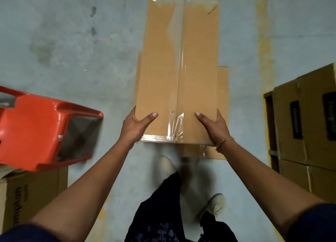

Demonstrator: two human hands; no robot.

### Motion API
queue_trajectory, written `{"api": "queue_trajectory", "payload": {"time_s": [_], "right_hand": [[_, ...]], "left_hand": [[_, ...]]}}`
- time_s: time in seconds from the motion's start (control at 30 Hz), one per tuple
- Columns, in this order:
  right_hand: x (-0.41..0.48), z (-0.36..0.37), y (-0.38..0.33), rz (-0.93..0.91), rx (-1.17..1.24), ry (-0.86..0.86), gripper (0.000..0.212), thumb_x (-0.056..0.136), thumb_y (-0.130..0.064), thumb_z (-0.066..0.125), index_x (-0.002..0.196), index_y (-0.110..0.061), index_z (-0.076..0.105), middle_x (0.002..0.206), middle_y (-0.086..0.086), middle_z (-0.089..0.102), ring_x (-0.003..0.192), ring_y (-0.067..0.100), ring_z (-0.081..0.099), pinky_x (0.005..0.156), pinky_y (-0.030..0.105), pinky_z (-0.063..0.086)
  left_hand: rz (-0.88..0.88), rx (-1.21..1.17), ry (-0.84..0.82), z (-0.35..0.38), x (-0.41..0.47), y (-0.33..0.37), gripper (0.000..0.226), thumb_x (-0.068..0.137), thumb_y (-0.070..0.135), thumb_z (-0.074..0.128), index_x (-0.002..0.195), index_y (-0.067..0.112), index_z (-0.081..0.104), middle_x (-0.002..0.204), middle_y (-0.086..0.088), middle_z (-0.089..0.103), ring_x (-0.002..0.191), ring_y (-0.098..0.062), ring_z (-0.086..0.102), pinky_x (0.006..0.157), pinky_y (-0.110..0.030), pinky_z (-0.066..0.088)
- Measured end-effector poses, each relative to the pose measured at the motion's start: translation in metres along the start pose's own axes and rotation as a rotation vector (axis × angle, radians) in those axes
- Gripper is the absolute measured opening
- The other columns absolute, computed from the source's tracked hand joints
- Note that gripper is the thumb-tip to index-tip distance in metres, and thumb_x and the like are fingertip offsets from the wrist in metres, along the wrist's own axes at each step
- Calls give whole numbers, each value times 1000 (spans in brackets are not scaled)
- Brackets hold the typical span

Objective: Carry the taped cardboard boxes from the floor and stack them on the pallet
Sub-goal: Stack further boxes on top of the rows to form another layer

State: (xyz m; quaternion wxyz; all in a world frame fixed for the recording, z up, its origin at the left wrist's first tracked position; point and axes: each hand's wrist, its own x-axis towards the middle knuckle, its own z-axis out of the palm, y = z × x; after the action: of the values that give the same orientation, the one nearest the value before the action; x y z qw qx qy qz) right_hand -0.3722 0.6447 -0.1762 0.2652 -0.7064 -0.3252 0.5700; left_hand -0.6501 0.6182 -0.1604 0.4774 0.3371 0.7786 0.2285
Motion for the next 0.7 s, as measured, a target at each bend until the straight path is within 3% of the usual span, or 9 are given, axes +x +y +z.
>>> {"api": "queue_trajectory", "payload": {"time_s": [0.07, 0.17, 0.27, 0.4, 0.5, 0.7], "right_hand": [[-21, -30, -6, -21, 11, 16, 70, 73, -55, 84, 133, -31, 57, 116, -14, 70, 109, 12, 67, 97, 38, 55], [-54, -80, -8, -50, 35, 58, 68, 72, -60, 82, 130, -36, 56, 116, -15, 68, 108, 13, 66, 96, 40, 54], [-88, -132, -1, -66, 84, 98, 63, 74, -58, 80, 127, -38, 54, 114, -16, 67, 106, 14, 66, 95, 42, 55], [-132, -208, 23, -89, 144, 155, 70, 74, -58, 81, 134, -33, 54, 116, -10, 68, 106, 16, 66, 97, 45, 55], [-163, -269, 44, -103, 172, 192, 70, 74, -57, 82, 134, -33, 54, 115, -10, 69, 105, 15, 67, 95, 42, 56], [-228, -387, 96, -105, 178, 305, 64, 73, -53, 85, 127, -32, 58, 113, -10, 70, 102, 13, 67, 92, 40, 56]], "left_hand": [[36, 23, -9, 9, -23, 20, 59, 73, 68, 78, 122, 39, 61, 111, 20, 70, 106, -8, 66, 99, -38, 53], [71, 75, -37, 31, -61, 49, 93, 64, 85, 72, 139, 33, 54, 131, 9, 67, 120, -16, 62, 105, -42, 50], [118, 139, -58, 61, -105, 78, 111, 60, 89, 70, 149, 28, 46, 146, 2, 58, 133, -22, 54, 111, -43, 45], [193, 196, -80, 115, -172, 109, 102, 78, 68, 74, 157, 19, 34, 157, -7, 44, 142, -28, 44, 105, -34, 39], [231, 227, -135, 161, -217, 120, 113, 70, 81, 70, 158, 21, 32, 158, -7, 43, 141, -30, 46, 111, -42, 41], [291, 248, -212, 257, -313, 128, 108, 77, 72, 70, 160, 18, 26, 161, -10, 36, 145, -33, 39, 112, -45, 37]]}}
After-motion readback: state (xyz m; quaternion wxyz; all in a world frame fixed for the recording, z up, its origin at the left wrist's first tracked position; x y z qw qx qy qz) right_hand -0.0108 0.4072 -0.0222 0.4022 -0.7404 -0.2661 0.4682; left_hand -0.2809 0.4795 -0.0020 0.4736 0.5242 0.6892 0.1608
